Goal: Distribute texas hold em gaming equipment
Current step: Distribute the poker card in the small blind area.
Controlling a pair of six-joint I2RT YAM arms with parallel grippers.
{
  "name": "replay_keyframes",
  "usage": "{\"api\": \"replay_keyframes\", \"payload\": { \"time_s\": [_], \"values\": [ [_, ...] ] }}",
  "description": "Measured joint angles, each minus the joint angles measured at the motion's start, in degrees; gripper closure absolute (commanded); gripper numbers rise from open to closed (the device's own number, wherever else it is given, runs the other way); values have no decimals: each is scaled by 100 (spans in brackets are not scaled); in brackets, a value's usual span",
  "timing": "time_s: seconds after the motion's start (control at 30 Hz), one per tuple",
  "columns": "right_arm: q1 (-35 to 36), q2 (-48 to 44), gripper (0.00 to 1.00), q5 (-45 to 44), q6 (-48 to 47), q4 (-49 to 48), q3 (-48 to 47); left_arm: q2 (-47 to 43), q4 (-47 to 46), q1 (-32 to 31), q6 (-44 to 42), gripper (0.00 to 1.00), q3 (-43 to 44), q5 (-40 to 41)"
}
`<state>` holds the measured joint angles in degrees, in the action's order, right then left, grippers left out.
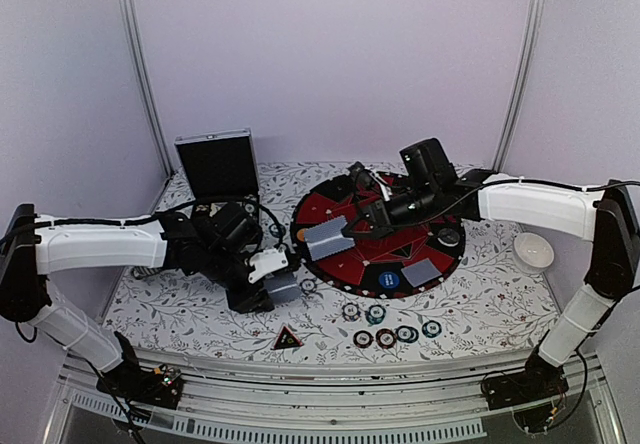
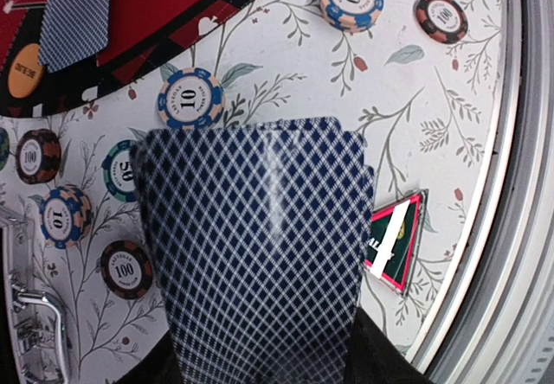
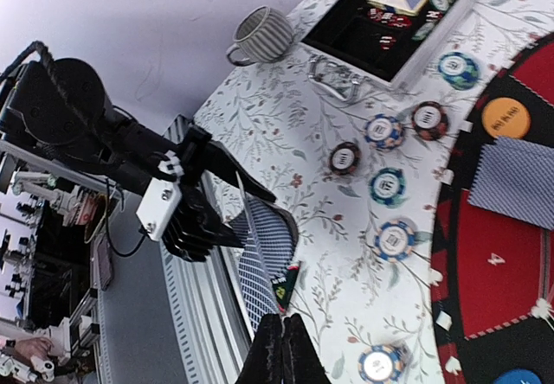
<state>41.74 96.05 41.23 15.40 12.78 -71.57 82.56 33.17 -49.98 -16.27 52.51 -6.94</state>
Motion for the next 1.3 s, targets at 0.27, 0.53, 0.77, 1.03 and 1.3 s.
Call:
{"api": "replay_keyframes", "payload": {
  "time_s": [0.27, 0.53, 0.77, 1.03, 1.3],
  "values": [
    [-1843, -859, 98, -791, -455, 1709, 535, -96, -98, 90, -24, 50, -120, 0],
    [-2592, -944, 98, -1670, -734, 2809, 758, -249, -153, 125, -186, 50, -153, -26],
    [-2621, -227, 98, -1408, -1049, 2990, 765, -496, -258, 129, -260, 49, -284, -98],
    [-2656, 538, 98, -1211, -1456, 3119, 629, -826, -404, 131, -310, 49, -468, -155],
    [-2688, 881, 98, -1537, -1768, 3327, 420, -831, -452, 131, -350, 49, -470, -166]
  ]
}}
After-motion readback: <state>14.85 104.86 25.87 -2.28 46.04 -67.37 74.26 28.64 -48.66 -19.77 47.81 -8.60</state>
